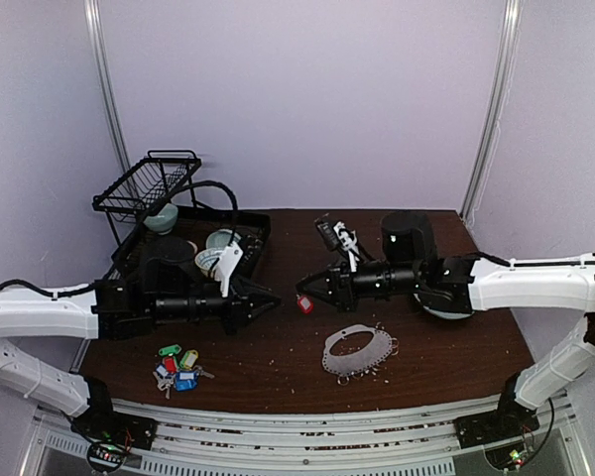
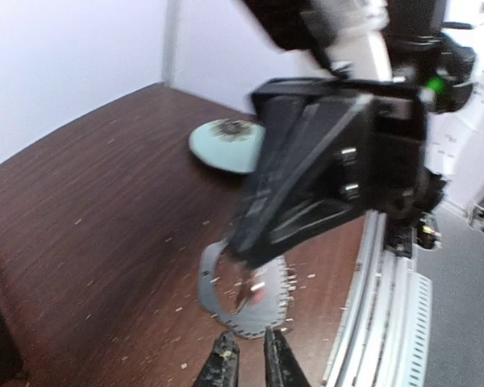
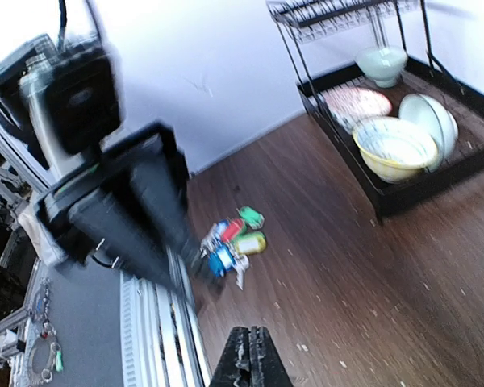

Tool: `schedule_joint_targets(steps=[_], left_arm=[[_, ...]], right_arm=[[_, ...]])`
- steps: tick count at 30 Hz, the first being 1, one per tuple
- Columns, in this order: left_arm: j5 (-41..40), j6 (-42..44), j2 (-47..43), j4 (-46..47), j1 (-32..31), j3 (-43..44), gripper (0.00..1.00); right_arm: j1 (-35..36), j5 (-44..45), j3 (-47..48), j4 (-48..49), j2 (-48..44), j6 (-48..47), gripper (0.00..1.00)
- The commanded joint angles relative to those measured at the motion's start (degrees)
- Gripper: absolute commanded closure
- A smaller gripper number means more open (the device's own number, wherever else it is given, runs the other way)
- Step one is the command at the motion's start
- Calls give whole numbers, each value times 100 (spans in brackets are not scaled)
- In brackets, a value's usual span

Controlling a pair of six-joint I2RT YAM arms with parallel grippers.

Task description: Put the keys on the keyring

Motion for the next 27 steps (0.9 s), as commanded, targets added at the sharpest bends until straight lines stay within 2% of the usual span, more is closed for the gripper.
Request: schedule_joint_targets(steps=[1, 7, 15, 21, 27], left_arm=[[777, 579, -198, 1457, -257, -117, 86], [617, 540, -476, 2018, -257, -471, 98], [666, 488, -851, 2191, -258, -708, 94], [1235, 567, -683, 2482, -258, -612, 91], [1199, 576, -521, 2522, -258, -505, 95]], right_arm=[[424, 846, -343, 1885, -194, 758, 100], [797, 1185, -609, 2666, -416, 709, 100], [899, 936, -671, 2917, -437, 673, 100], [945, 776, -612, 2951, -393, 578, 100], [994, 565, -534, 2929, -343, 469, 100]])
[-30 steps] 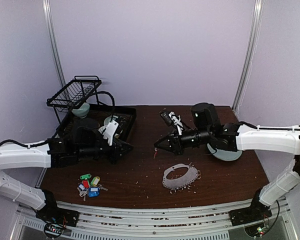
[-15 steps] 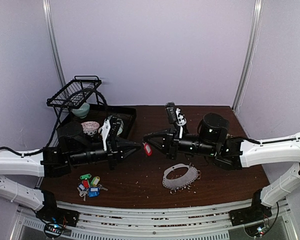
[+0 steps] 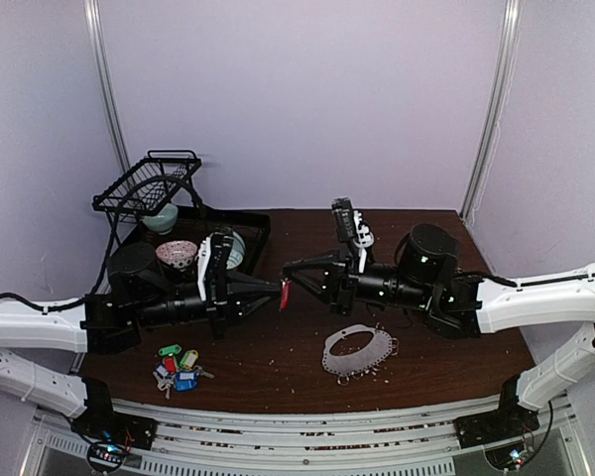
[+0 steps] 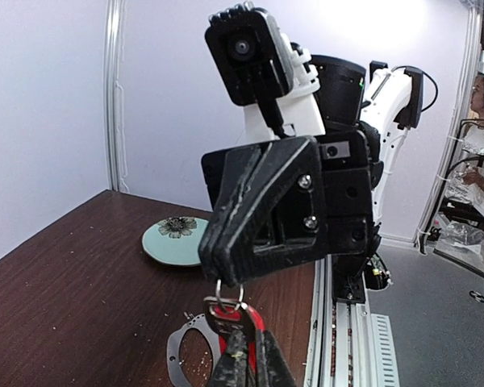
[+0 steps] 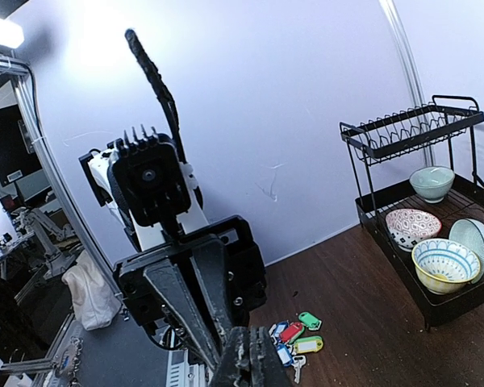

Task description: Put the keys on the keyring

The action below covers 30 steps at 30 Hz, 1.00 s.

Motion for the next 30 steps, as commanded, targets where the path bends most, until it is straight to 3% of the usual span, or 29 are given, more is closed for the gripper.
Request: schedule_joint_targets(steps=[1, 13, 19, 30], left_arm=[[90, 86, 79, 372, 26, 179, 98], [582, -22, 56, 539, 26, 162, 99], [1009, 57, 80, 586, 26, 187, 93], [527, 92, 16, 459, 30, 231, 100]], right_arm=[[72, -264, 99, 164, 13, -145, 100], [92, -630, 182, 65, 5, -330, 100], [94, -607, 183, 68, 10, -360, 100], [91, -784, 230, -13, 19, -468, 100]])
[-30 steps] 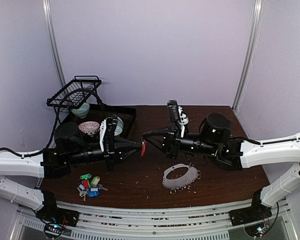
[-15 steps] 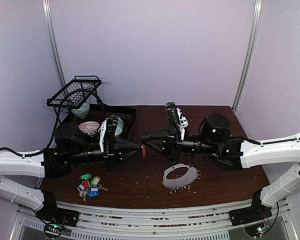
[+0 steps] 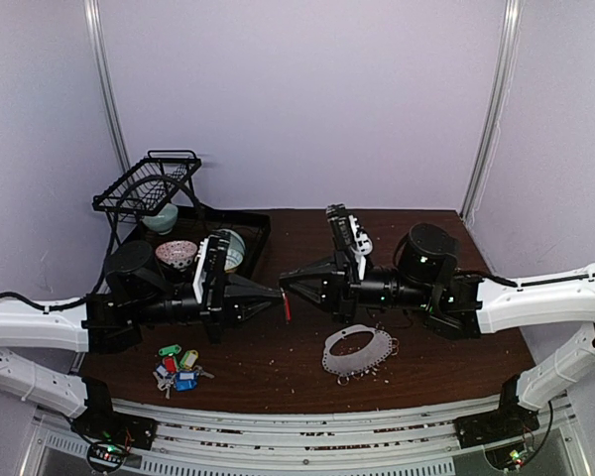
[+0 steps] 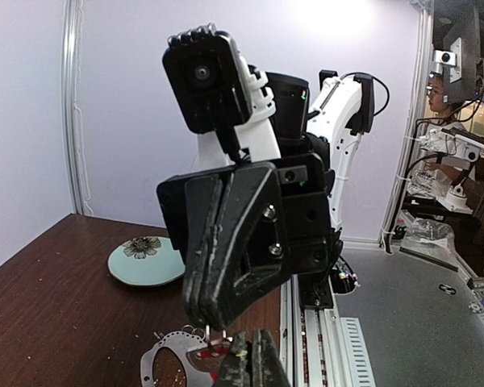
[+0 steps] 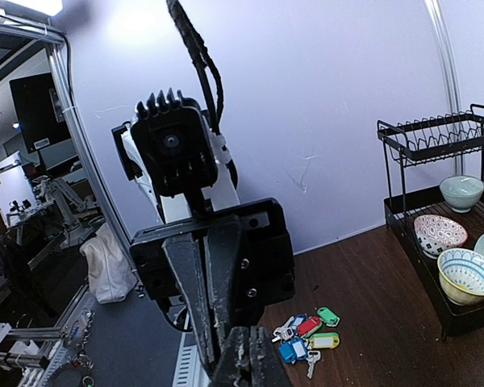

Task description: Put the keys on the keyring

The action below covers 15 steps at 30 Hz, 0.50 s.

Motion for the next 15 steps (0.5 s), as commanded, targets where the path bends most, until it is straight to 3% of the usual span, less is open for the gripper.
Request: schedule_joint_targets(steps=[1, 6, 12, 15], left_arm=[[-252, 134, -104, 56, 33, 205, 100], [-56, 219, -328, -220, 148, 214, 96], [540, 264, -120, -661, 237, 480, 80], [576, 307, -87, -801, 253, 543, 79]], right_arm=[[31, -253, 180, 24, 2, -139, 100], [26, -360, 209, -66, -38, -206, 100], [35, -418, 201, -12, -38, -216, 100], [32, -461, 195, 10, -69, -207, 100]])
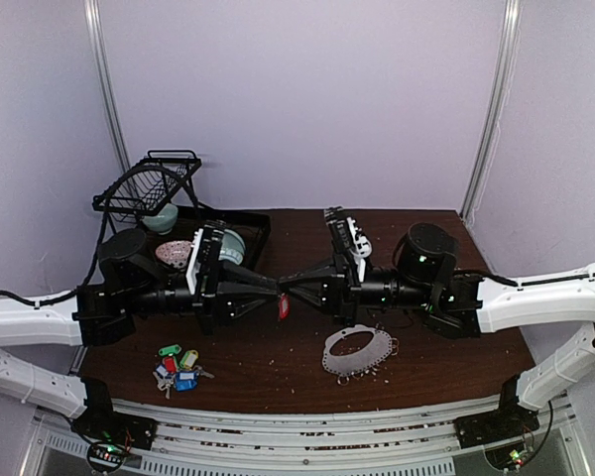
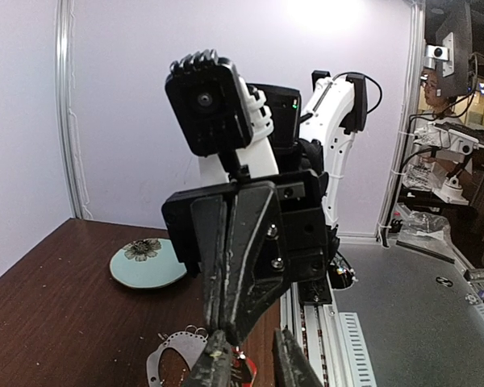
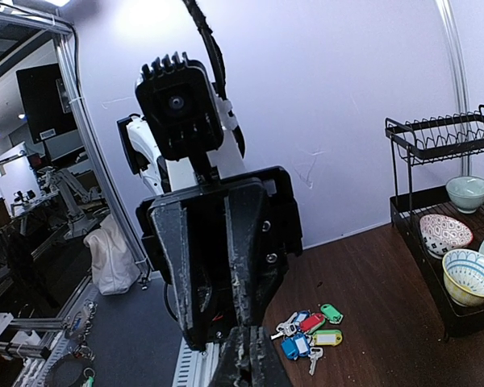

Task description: Put the keys on the keyring

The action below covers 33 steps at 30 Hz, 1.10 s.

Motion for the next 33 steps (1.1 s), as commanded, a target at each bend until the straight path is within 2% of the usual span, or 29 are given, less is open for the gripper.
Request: schedule_joint_targets(steps=[1, 7, 14, 21, 26, 33], left_arm=[[243, 135, 75, -208, 69, 222, 80], [40, 111, 106, -303, 93, 266, 92], [104, 37, 120, -363, 106, 222, 86], [112, -37, 137, -414, 115, 173, 86], [80, -150, 9, -350, 203, 1, 79], [128, -275, 34, -281, 229, 9, 80]], right_arm=[[34, -203, 168, 121, -80, -64, 100], [38, -204, 112, 197, -148, -43, 100], [37, -111, 62, 229, -211, -90, 100], [36, -116, 34, 284, -240, -91, 100], [30, -100, 12, 295, -234, -112, 100], [31, -127, 23, 317, -197, -97, 100]])
